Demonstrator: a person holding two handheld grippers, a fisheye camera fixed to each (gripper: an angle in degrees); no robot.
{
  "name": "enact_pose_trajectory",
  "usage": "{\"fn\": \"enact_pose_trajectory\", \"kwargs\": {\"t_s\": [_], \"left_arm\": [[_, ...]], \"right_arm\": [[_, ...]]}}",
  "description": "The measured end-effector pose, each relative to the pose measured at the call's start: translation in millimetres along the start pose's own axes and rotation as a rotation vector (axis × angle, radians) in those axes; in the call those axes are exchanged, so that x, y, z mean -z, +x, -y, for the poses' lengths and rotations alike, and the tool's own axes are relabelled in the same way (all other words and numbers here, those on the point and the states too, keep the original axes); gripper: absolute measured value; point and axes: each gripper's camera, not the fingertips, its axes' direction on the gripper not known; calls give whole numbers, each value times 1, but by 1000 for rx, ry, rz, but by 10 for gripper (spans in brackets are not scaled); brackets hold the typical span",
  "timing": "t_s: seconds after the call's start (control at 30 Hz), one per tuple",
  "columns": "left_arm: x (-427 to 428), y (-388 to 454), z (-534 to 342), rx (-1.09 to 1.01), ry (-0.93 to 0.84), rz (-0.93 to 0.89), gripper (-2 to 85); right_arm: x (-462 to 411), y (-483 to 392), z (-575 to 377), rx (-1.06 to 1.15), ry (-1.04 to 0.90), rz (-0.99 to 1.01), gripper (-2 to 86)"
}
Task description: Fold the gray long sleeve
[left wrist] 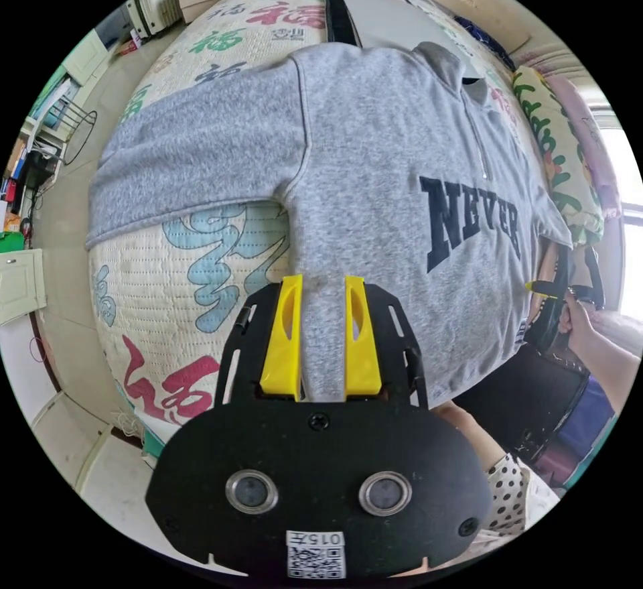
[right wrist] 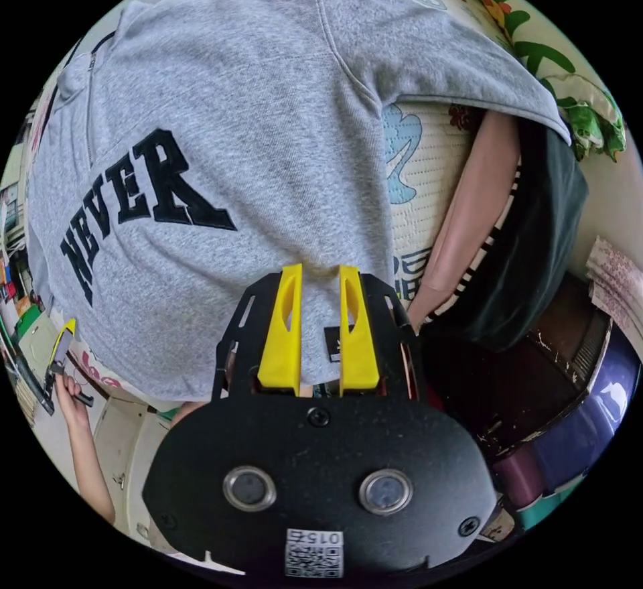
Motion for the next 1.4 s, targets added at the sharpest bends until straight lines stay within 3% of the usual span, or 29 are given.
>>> {"fn": "enact_pose_trajectory", "kwargs": {"t_s": [0.07,0.2,0.37,0.5,0.63,0.77,0.9,1.0,1.17,1.4], "left_arm": [[-9,-5,5,30,-73,13,92],[6,-10,9,72,-37,-20,90],[38,11,35,-13,-72,57,91],[56,22,65,-43,-153,81,92],[87,15,96,-19,-244,-6,88],[141,18,86,-21,-223,-50,76],[210,41,56,12,-107,55,81],[254,91,46,-54,-54,121,86],[271,247,86,-385,-155,35,77],[305,457,163,-441,-91,-38,80]], "right_arm": [[-5,4,3,-33,-15,-1,84],[-7,8,-6,-2,34,52,60],[-8,13,-22,-8,141,30,45],[-10,11,-17,-15,122,-30,32],[-12,20,-7,45,76,-63,26],[-14,42,-9,69,114,-32,25],[-16,64,-5,72,121,0,27],[-19,76,-5,152,141,-30,29],[-24,127,-6,168,195,76,40],[-33,204,-6,239,255,283,47]]}}
